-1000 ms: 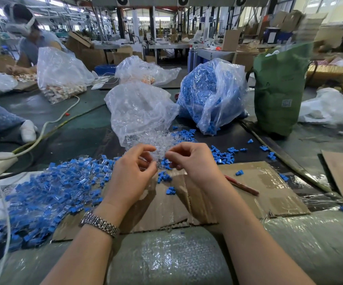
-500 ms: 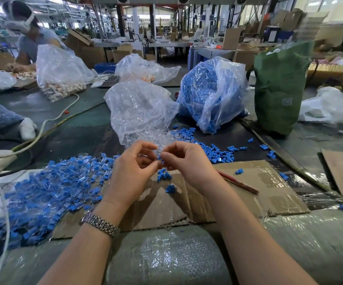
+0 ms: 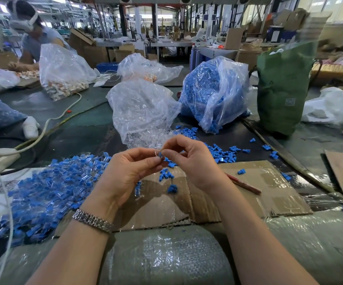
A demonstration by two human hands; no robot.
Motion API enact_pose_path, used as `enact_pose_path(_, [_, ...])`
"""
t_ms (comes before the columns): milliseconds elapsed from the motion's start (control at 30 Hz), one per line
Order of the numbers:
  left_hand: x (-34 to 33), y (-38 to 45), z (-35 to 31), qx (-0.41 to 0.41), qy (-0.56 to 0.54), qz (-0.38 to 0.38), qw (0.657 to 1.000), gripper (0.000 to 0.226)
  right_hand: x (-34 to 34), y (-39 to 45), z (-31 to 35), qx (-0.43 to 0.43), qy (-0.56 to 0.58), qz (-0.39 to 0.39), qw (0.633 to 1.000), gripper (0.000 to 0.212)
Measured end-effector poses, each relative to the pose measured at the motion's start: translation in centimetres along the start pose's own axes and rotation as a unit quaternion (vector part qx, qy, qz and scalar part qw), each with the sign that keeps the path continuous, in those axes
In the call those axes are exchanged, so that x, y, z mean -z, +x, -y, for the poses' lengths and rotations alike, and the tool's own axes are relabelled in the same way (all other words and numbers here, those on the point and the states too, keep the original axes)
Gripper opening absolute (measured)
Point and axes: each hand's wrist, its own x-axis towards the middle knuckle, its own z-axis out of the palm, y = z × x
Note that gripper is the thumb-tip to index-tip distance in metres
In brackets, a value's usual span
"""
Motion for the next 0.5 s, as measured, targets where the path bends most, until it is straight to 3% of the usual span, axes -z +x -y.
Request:
enact_pose_path(200, [0.2, 0.0, 0.0, 0.004, 0.012, 0.013, 1.000, 0.025, 0.3, 0.0, -0.1, 0.027, -0.036, 0.010, 0.999, 0.012])
enact_pose_path(400, [0.3, 0.0, -0.1, 0.004, 0.024, 0.019, 1.000, 0.026, 0.6, -0.2, 0.3, 0.004, -0.017, 0.024, 1.000, 0.002])
enact_pose_path(500, [0.2, -0.1, -0.1, 0.005, 0.013, 0.010, 1.000, 0.026, 1.6, -0.2, 0.7, -0.041, -0.043, -0.013, 0.998, 0.020])
